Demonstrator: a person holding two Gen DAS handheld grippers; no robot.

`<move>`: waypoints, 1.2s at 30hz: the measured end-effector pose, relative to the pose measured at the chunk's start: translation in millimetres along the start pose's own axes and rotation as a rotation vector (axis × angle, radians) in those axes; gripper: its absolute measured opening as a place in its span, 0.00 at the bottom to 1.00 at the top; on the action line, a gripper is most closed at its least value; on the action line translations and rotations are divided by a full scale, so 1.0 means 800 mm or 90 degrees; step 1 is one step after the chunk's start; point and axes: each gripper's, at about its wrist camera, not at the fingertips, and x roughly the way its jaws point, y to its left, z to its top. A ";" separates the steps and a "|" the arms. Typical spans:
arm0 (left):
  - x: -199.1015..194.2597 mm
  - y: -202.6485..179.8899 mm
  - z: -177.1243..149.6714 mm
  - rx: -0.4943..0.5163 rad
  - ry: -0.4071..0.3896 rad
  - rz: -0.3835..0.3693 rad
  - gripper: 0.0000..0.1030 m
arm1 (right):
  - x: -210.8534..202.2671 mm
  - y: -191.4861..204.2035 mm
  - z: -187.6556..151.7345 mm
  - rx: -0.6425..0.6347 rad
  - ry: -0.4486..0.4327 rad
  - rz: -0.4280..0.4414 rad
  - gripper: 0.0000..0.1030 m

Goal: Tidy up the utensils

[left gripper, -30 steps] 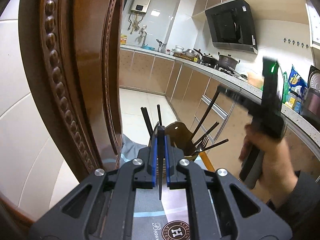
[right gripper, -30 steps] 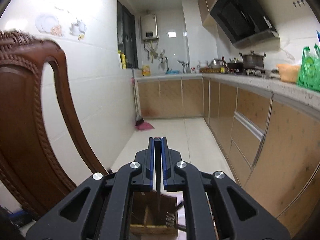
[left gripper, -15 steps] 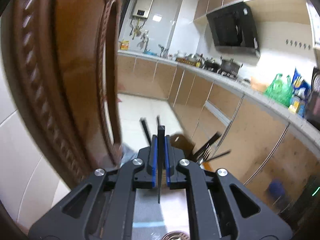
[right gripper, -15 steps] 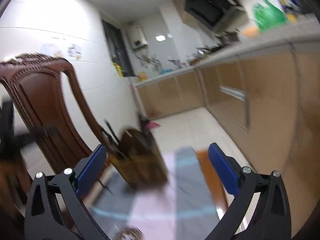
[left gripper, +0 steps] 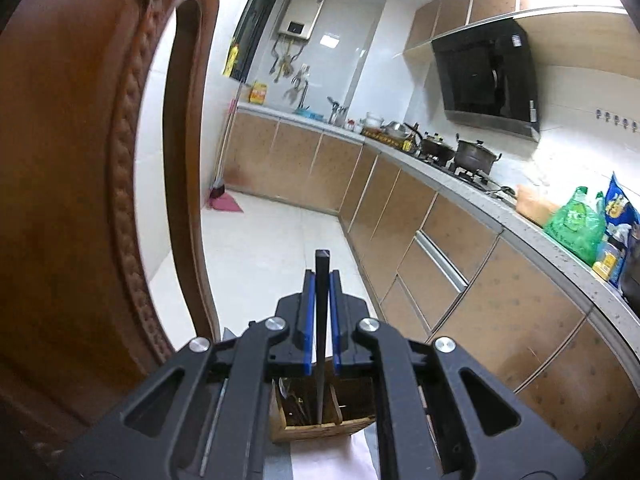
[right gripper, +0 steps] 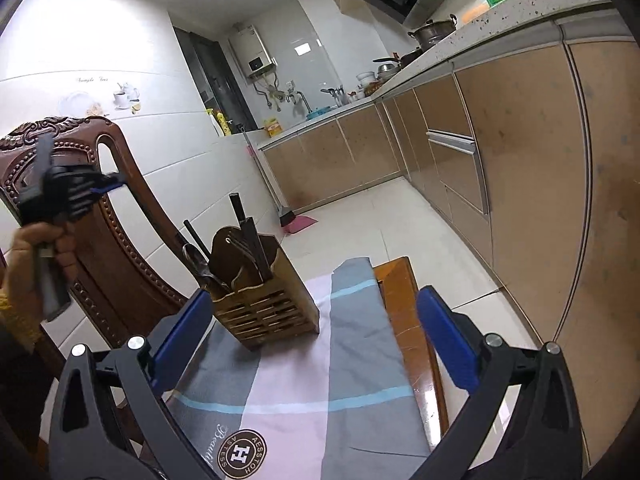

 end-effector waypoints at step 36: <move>-0.105 -0.017 -0.290 0.142 0.148 0.137 0.96 | 0.008 0.094 -0.075 -0.197 0.137 -0.108 0.97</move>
